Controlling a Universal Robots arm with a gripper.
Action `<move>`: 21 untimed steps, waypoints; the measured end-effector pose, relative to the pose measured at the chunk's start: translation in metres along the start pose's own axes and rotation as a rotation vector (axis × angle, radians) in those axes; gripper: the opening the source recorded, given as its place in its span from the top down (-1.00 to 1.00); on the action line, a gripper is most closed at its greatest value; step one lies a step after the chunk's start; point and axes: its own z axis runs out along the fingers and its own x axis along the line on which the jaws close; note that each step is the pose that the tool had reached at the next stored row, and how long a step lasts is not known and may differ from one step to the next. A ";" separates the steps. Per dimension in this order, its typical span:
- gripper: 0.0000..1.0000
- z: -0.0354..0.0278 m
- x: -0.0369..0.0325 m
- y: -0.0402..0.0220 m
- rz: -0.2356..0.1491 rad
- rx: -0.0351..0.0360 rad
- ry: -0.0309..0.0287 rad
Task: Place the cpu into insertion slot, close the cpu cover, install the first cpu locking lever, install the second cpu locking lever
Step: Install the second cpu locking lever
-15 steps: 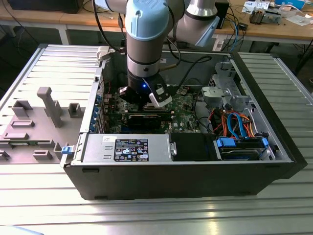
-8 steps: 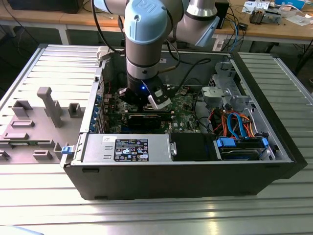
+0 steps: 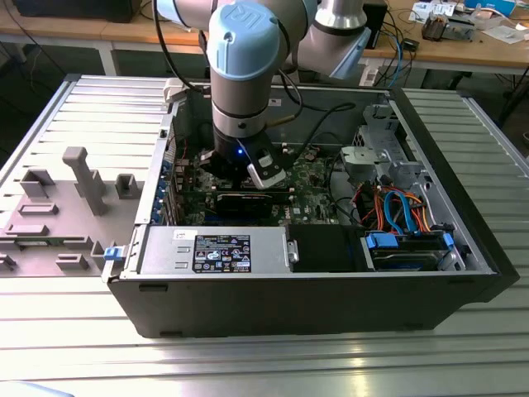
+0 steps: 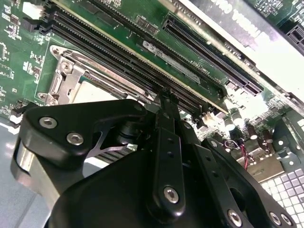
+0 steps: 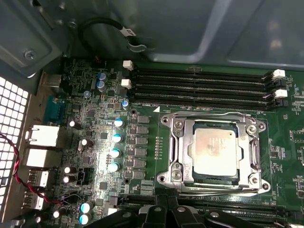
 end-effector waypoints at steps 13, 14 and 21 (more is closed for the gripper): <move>0.79 0.0033 0.0023 0.0003 0.024 -0.0019 -0.0040; 0.79 0.0034 0.0025 0.0004 0.026 -0.0019 -0.0042; 0.79 0.0054 0.0029 0.0032 0.031 -0.0019 -0.0051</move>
